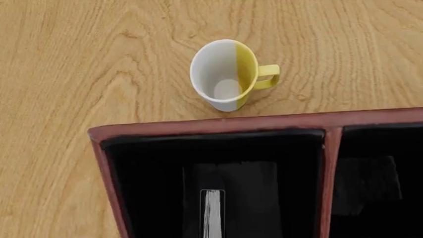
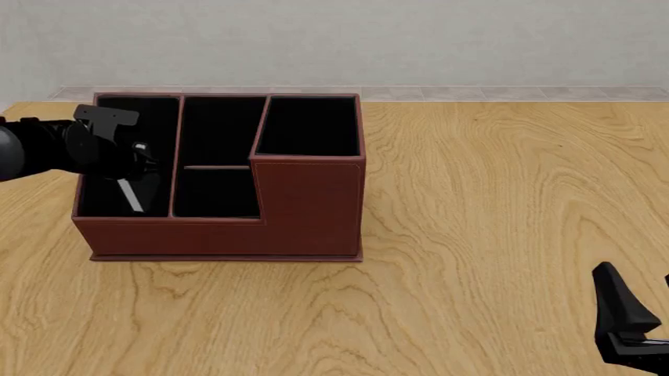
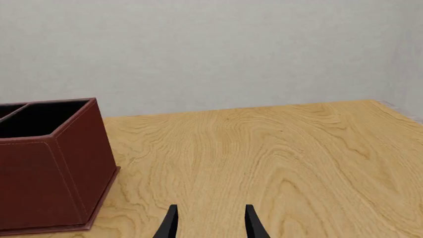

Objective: Pick up the book and place it in the left compartment of the caddy.

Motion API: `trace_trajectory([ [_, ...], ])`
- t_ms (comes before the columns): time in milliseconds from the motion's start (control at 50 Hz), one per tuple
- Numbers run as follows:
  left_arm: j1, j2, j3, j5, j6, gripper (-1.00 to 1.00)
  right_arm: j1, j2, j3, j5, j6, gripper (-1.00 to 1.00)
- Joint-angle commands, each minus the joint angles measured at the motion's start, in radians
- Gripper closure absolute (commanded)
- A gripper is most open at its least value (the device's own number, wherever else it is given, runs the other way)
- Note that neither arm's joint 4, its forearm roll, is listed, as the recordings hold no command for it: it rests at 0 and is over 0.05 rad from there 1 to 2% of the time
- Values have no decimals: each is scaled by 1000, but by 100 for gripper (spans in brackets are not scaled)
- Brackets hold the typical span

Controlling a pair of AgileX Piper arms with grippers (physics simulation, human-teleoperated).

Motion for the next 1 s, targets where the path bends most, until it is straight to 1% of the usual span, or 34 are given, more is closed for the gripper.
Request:
trace_trajectory([
  [20, 0, 3, -12, -10, 9, 100, 0, -3, 0, 3, 1, -100],
  [460, -3, 37, -9, -34, 10, 100, -6, -8, 0, 5, 7, -100],
  [1000, 7, 51, -15, -38, 21, 100, -7, 6, 0, -7, 6, -100],
])
